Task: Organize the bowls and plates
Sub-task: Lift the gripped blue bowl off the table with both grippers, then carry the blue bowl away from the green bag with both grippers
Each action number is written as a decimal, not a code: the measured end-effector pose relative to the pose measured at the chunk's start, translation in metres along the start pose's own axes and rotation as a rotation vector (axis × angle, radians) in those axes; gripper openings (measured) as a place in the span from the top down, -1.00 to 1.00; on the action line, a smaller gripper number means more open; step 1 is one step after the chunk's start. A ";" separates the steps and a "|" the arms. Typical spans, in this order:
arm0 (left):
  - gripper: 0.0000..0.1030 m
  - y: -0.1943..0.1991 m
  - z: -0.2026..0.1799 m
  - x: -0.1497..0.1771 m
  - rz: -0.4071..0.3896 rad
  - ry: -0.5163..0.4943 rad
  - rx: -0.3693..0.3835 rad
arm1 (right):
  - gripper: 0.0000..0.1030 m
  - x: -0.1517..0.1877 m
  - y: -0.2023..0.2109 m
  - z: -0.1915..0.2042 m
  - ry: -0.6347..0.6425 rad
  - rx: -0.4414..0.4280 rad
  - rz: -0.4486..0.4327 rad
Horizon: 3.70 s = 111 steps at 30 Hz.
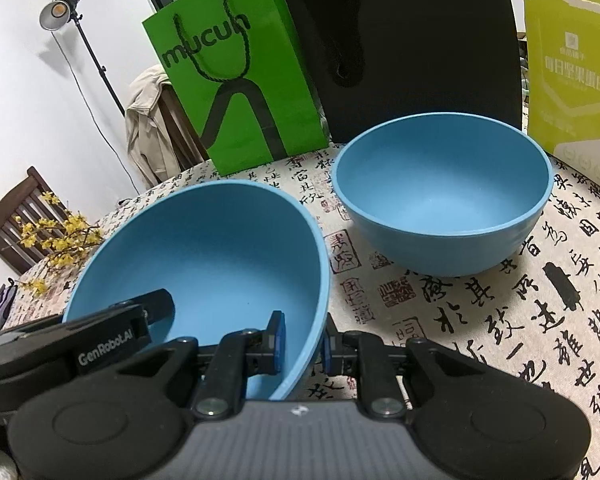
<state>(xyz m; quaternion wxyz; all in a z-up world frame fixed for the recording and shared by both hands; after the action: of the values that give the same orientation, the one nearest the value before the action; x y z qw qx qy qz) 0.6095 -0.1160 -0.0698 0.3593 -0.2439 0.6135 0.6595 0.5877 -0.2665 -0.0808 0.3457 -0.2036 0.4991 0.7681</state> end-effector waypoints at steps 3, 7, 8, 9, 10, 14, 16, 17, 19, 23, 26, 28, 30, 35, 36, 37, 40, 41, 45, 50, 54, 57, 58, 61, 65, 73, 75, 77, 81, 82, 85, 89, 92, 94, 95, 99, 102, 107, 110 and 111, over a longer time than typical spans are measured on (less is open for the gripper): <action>0.59 0.003 0.001 0.000 0.001 -0.002 -0.006 | 0.66 0.001 0.003 0.000 0.003 -0.011 -0.001; 0.60 0.010 0.004 0.000 -0.008 -0.002 -0.014 | 0.66 0.001 0.005 0.002 0.002 -0.031 0.004; 0.60 0.012 0.004 0.000 -0.011 0.000 -0.016 | 0.66 0.001 0.007 0.003 0.003 -0.035 0.002; 0.61 0.014 0.004 0.000 -0.013 0.003 -0.015 | 0.66 0.001 0.008 0.004 0.002 -0.037 -0.001; 0.61 0.017 0.004 0.000 -0.014 0.006 -0.013 | 0.66 0.000 0.009 0.004 0.003 -0.037 -0.004; 0.61 0.022 0.006 0.001 -0.019 0.006 -0.031 | 0.66 0.000 0.011 0.010 0.006 -0.045 -0.009; 0.61 0.023 0.008 0.002 -0.014 0.021 -0.027 | 0.66 0.001 0.012 0.013 0.018 -0.040 -0.013; 0.61 0.024 0.010 0.002 -0.013 0.027 -0.026 | 0.66 0.001 0.013 0.014 0.022 -0.039 -0.013; 0.61 0.027 0.011 0.003 -0.016 0.028 -0.026 | 0.66 0.002 0.015 0.015 0.023 -0.040 -0.010; 0.61 0.032 0.013 0.003 -0.022 0.034 -0.025 | 0.66 0.003 0.020 0.017 0.027 -0.042 -0.013; 0.61 0.038 0.015 0.003 -0.029 0.032 -0.028 | 0.66 0.003 0.025 0.020 0.036 -0.042 -0.021; 0.61 0.042 0.016 0.003 -0.036 0.032 -0.028 | 0.66 0.004 0.029 0.022 0.039 -0.043 -0.025; 0.61 0.046 0.017 0.003 -0.041 0.034 -0.026 | 0.66 0.004 0.033 0.025 0.042 -0.044 -0.031; 0.61 0.059 0.021 0.004 -0.055 0.040 -0.025 | 0.66 0.007 0.045 0.031 0.050 -0.047 -0.042; 0.61 0.061 0.022 0.005 -0.057 0.041 -0.025 | 0.66 0.008 0.047 0.032 0.051 -0.049 -0.044; 0.61 0.064 0.023 0.005 -0.060 0.043 -0.024 | 0.66 0.008 0.049 0.033 0.051 -0.049 -0.045; 0.61 0.071 0.026 0.007 -0.064 0.048 -0.023 | 0.66 0.011 0.056 0.036 0.052 -0.051 -0.047; 0.61 0.074 0.027 0.007 -0.066 0.049 -0.023 | 0.66 0.012 0.058 0.038 0.051 -0.054 -0.048; 0.61 0.088 0.030 0.008 -0.084 0.056 -0.021 | 0.66 0.017 0.066 0.042 0.054 -0.063 -0.054; 0.61 0.102 0.034 0.010 -0.101 0.065 -0.014 | 0.66 0.022 0.077 0.046 0.057 -0.068 -0.064; 0.61 0.115 0.037 0.012 -0.117 0.069 -0.013 | 0.66 0.027 0.088 0.050 0.067 -0.068 -0.079; 0.61 0.122 0.038 0.014 -0.125 0.073 -0.009 | 0.66 0.030 0.095 0.053 0.072 -0.067 -0.087; 0.61 0.125 0.039 0.015 -0.127 0.075 -0.008 | 0.66 0.031 0.097 0.053 0.072 -0.069 -0.087; 0.61 0.133 0.042 0.018 -0.136 0.080 -0.005 | 0.66 0.035 0.103 0.056 0.074 -0.072 -0.090; 0.61 0.142 0.045 0.022 -0.145 0.082 -0.004 | 0.66 0.039 0.110 0.061 0.085 -0.069 -0.099; 0.61 0.156 0.055 0.032 -0.154 0.101 -0.001 | 0.66 0.050 0.120 0.071 0.104 -0.068 -0.102; 0.61 0.159 0.057 0.034 -0.157 0.105 0.002 | 0.66 0.053 0.123 0.073 0.106 -0.071 -0.102; 0.61 0.163 0.059 0.036 -0.160 0.107 0.004 | 0.66 0.055 0.126 0.076 0.108 -0.072 -0.105; 0.61 0.170 0.062 0.039 -0.172 0.112 0.007 | 0.66 0.060 0.132 0.080 0.117 -0.071 -0.115; 0.61 0.171 0.063 0.041 -0.174 0.113 0.009 | 0.66 0.061 0.134 0.081 0.120 -0.071 -0.118; 0.61 0.176 0.066 0.045 -0.176 0.121 0.013 | 0.66 0.066 0.137 0.084 0.132 -0.067 -0.123; 0.61 0.181 0.070 0.051 -0.183 0.133 0.010 | 0.66 0.073 0.142 0.090 0.142 -0.064 -0.123; 0.61 0.185 0.073 0.054 -0.189 0.139 0.015 | 0.66 0.076 0.145 0.092 0.140 -0.068 -0.128; 0.61 0.188 0.076 0.057 -0.191 0.143 0.021 | 0.66 0.079 0.147 0.094 0.141 -0.070 -0.131; 0.61 0.189 0.076 0.058 -0.193 0.144 0.021 | 0.66 0.080 0.148 0.095 0.140 -0.072 -0.131; 0.61 0.195 0.080 0.062 -0.198 0.147 0.021 | 0.66 0.086 0.151 0.099 0.145 -0.071 -0.142; 0.61 0.198 0.085 0.066 -0.200 0.152 0.025 | 0.66 0.090 0.154 0.103 0.153 -0.069 -0.149; 0.61 0.205 0.092 0.073 -0.206 0.159 0.023 | 0.66 0.098 0.157 0.110 0.155 -0.082 -0.145; 0.61 0.210 0.095 0.077 -0.219 0.158 0.015 | 0.66 0.102 0.159 0.116 0.163 -0.088 -0.149; 0.61 0.211 0.097 0.078 -0.224 0.158 0.011 | 0.66 0.104 0.160 0.117 0.166 -0.091 -0.150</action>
<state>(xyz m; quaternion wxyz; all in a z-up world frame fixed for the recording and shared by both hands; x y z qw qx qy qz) 0.4090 -0.0050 0.0173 0.3826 -0.3603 0.6124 0.5905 0.4033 -0.1680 0.0003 0.3501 -0.3188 0.4739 0.7424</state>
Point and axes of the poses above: each gripper's, at about its wrist camera, not at the fingertips, and y roughly against the way its jaws point, z to its left, x to its underside, the point moved 6 cm from there along -y, roughly the way its jaws point, and after that the axes turned 9 degrees about -y, right-handed, at the moved point
